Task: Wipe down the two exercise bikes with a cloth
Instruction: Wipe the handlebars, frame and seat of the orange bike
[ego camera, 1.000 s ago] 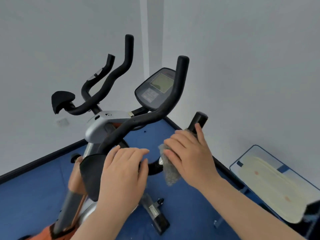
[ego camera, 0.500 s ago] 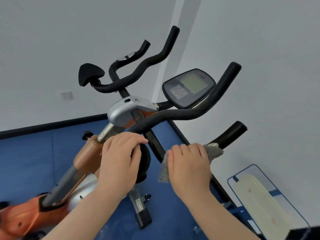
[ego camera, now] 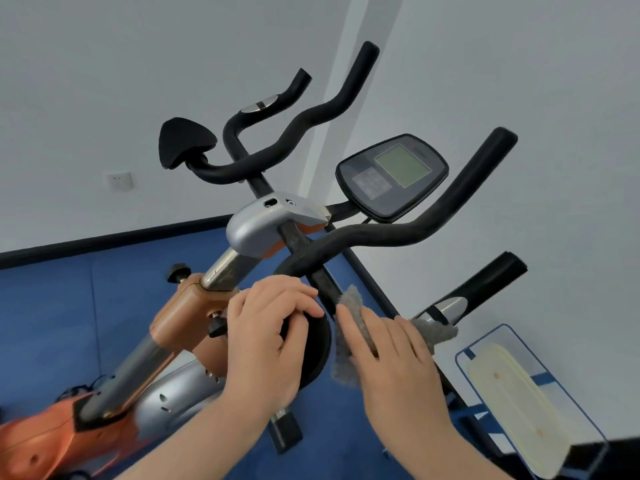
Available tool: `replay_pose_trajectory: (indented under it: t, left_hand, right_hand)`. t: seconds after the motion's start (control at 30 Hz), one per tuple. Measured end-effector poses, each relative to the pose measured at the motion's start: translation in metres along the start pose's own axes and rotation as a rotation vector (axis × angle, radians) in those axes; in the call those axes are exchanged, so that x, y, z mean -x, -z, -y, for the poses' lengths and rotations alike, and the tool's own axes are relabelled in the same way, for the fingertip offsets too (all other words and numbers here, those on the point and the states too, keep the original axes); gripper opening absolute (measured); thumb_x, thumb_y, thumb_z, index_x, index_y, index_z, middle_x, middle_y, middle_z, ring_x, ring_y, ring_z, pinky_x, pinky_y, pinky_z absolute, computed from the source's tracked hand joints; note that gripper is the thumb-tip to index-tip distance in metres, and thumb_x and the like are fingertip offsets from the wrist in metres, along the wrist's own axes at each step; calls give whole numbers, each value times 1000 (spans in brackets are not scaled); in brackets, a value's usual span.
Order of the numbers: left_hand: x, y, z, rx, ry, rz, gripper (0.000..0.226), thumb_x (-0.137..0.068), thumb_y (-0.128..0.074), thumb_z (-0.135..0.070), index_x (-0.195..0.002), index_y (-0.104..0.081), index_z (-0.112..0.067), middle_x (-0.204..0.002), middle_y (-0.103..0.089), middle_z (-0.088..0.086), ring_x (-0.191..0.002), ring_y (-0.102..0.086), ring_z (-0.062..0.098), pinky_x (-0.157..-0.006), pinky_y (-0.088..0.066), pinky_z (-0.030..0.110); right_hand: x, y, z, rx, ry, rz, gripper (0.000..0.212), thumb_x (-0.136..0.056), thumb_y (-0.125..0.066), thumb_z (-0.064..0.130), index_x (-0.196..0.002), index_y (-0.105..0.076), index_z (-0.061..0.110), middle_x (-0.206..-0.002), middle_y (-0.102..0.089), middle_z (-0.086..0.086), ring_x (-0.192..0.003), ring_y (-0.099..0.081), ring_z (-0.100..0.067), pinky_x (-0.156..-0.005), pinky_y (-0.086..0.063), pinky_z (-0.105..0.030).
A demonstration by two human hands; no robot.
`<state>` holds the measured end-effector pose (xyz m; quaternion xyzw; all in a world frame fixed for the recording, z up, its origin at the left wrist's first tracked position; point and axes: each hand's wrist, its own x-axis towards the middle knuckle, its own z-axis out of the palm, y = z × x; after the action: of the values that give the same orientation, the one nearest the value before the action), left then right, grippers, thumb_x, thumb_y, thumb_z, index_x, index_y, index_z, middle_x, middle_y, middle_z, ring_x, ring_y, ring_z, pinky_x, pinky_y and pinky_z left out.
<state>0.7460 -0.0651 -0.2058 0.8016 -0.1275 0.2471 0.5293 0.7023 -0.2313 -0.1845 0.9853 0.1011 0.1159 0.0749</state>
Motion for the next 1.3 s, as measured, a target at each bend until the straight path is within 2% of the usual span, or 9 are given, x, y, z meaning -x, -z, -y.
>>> replay_pose_trajectory:
  t: [0.23,0.37,0.57,0.73,0.93,1.0,1.13,1.23,1.3]
  left_hand:
    - [-1,-1,1,35,-8,-7,22,-81,-47,-16,-74,-63,-29,-101,-63,-27,-111,-55,0,-98,-27,23]
    - [-1,-1,1,37,-12,-9,21,-81,-48,-18,-72,-63,-29,-98,-64,-25,-111,-56,1,-99,-30,28]
    - [-2,0,2,25,-35,2,22,-82,-48,-18,-72,-65,-27,-97,-65,-24,-108,-58,3,-96,-37,37]
    - [-1,-1,3,28,-29,-4,22,-82,-48,-17,-72,-66,-27,-97,-65,-23,-107,-58,3,-97,-34,32]
    - [0,-1,2,15,-7,22,21,-81,-48,-19,-72,-62,-31,-98,-64,-25,-110,-56,2,-98,-24,19]
    - [-1,0,1,14,-4,14,21,-81,-48,-19,-72,-63,-31,-98,-64,-25,-109,-56,1,-98,-25,18]
    - [-1,1,1,-7,-4,43,21,-81,-49,-18,-72,-62,-31,-99,-64,-24,-109,-56,1,-100,-23,18]
    - [-2,2,-2,-22,13,71,25,-79,-53,-10,-72,-62,-32,-99,-63,-25,-110,-54,-2,-100,-22,17]
    - [-1,2,-3,-35,32,94,25,-79,-55,-9,-72,-63,-32,-100,-62,-26,-111,-51,-5,-100,-20,16]
  right_hand:
    - [-29,-1,2,-187,100,-19,65,-83,-74,17,-142,-49,26,-142,-53,-4,-101,-65,-17,-76,-53,-29]
    - [-27,5,-4,-280,87,-40,56,-83,-74,20,-135,-55,21,-134,-60,5,-101,-67,-13,-76,-54,-27]
    - [-50,4,2,-394,-9,80,45,-102,-33,42,-147,-29,45,-154,-26,26,-126,-49,-6,-90,-49,-30]
    - [-60,3,10,-267,-11,129,48,-104,-27,41,-151,-20,34,-156,-27,15,-114,-57,-18,-80,-52,-37]
    - [-46,5,1,-159,-112,170,32,-101,-25,49,-118,-42,29,-101,-63,9,-81,-62,-18,-54,-28,-31]
    - [-58,3,9,-192,-152,158,32,-101,-23,49,-111,-42,26,-99,-62,6,-80,-62,-21,-55,-28,-33]
    - [-55,-9,21,-38,-125,50,47,-104,-31,42,-146,-30,21,-107,-57,1,-82,-60,-21,-54,-28,-30]
    - [-23,-11,-2,16,77,-138,50,-93,-62,29,-140,-49,18,-96,-60,-1,-70,-56,-20,-56,-40,-31]
    - [-8,-15,-31,21,247,-244,35,-98,-54,33,-128,-59,17,-97,-62,-1,-77,-58,-21,-71,-50,-35]
